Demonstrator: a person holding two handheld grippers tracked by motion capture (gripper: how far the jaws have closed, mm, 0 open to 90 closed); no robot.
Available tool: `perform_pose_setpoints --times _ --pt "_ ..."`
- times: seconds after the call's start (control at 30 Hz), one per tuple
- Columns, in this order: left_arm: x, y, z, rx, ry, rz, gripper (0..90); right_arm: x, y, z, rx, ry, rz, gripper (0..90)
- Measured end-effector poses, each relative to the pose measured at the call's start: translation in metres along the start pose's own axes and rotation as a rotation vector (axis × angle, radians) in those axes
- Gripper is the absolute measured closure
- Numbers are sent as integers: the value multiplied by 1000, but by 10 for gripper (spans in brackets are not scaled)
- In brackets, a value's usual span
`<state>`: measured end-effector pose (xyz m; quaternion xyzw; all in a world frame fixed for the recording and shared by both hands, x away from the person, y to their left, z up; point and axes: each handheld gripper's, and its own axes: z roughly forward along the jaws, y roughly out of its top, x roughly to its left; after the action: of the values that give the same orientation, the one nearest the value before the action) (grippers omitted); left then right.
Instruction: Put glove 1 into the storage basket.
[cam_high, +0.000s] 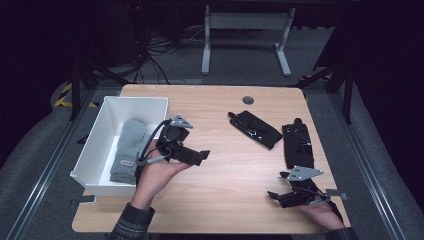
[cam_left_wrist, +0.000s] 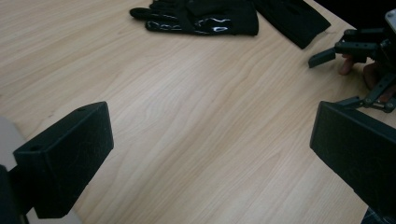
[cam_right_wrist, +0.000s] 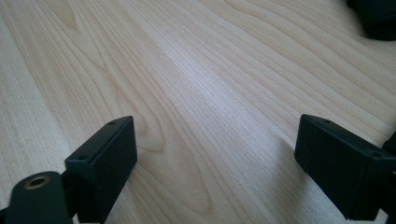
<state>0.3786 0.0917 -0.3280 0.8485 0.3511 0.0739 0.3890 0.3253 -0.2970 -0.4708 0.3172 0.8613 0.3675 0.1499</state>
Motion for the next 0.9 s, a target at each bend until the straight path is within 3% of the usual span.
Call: perform_pose_setpoints --times 0.37,0.73,0.9 --pt "-20 -18 37 39 -42 47 5 0 0 0 0 0 -1 133" --pt "-25 -49 68 106 -12 101 5 0 0 0 0 0 0 133" --pt "-23 -65 79 117 -3 105 5 1 0 0 2 -7 3 128"
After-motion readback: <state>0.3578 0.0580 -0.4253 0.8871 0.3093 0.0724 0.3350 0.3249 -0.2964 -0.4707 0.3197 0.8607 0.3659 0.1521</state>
